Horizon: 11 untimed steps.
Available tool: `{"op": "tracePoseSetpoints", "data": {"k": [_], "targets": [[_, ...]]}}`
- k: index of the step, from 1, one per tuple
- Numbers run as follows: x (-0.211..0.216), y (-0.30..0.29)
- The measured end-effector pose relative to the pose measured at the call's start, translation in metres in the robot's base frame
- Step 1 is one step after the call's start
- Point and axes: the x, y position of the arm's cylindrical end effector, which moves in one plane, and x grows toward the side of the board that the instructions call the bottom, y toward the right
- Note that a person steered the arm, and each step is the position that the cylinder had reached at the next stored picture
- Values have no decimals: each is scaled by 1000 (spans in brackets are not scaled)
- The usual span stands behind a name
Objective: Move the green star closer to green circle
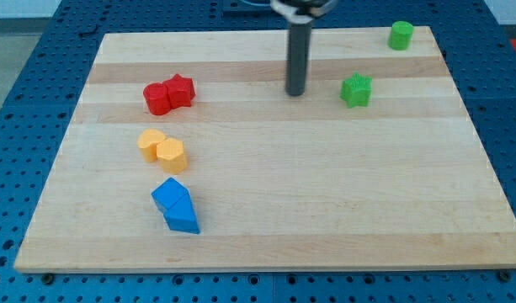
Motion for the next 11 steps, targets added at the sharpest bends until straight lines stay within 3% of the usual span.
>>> {"op": "tracePoseSetpoints", "data": {"k": [1, 2, 5, 9, 11], "targets": [[28, -10], [32, 27], [-10, 158], [-4, 178], [-56, 184]]}}
